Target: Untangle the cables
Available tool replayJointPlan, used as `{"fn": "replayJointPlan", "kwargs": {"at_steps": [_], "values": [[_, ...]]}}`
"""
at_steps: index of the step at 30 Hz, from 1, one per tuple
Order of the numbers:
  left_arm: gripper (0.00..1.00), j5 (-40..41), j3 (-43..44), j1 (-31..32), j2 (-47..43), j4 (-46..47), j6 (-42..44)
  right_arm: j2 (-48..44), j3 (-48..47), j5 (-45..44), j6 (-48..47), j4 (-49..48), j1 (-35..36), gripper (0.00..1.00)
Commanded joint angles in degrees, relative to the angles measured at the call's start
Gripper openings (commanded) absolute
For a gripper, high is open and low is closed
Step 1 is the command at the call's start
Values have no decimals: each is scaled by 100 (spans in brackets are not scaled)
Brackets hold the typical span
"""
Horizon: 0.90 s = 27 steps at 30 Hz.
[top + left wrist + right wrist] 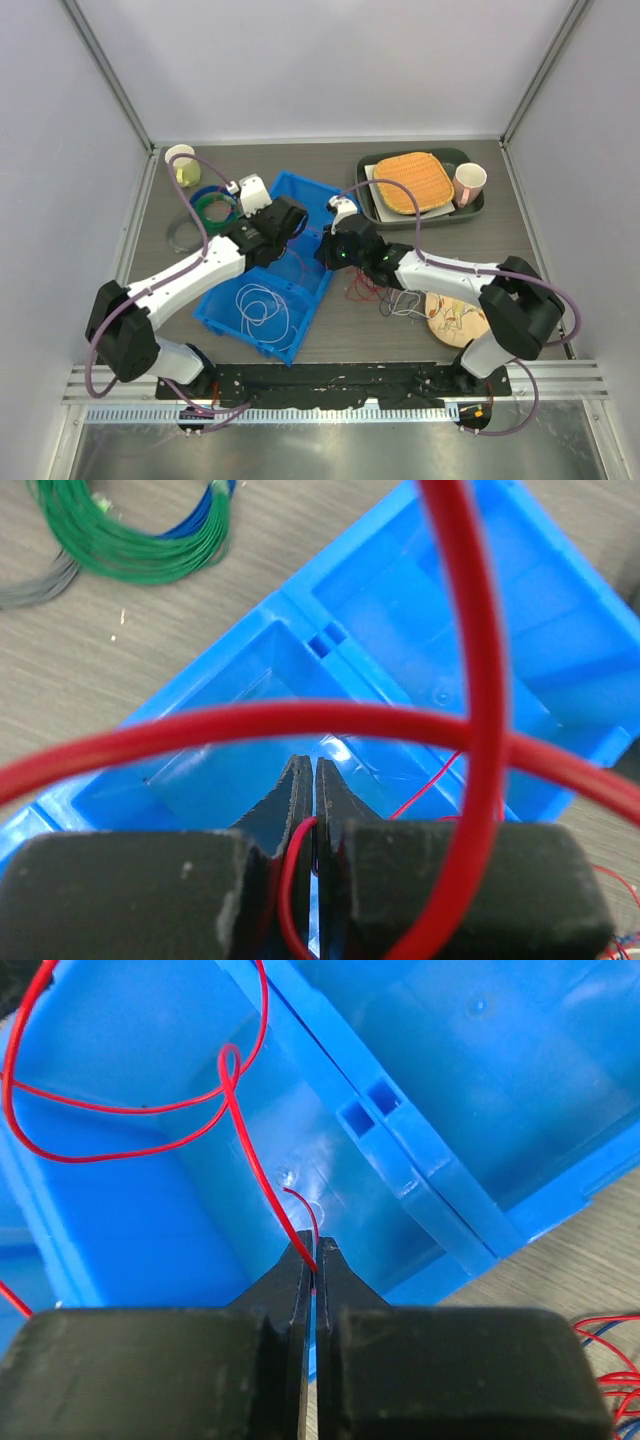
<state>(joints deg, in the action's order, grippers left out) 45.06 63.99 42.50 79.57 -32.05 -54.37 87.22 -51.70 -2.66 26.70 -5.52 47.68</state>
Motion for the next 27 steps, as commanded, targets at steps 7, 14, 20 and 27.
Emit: {"fn": "replayJointPlan", "kwargs": {"at_steps": [7,14,20,27], "values": [[0,847,1002,-5,990,-1962,-1770,-143,37,73,-217,42,75,33],[0,732,923,-5,1052,-1875,-1831,-1109,415,152,-262,305,83,55],[0,688,957,-5,1122,-1875,-1945,-2355,872,-639,98,841,83,64],[1,575,1379,-5,1517,-2295,-2323,-4086,1873,-1342,678,1053,83,69]]}}
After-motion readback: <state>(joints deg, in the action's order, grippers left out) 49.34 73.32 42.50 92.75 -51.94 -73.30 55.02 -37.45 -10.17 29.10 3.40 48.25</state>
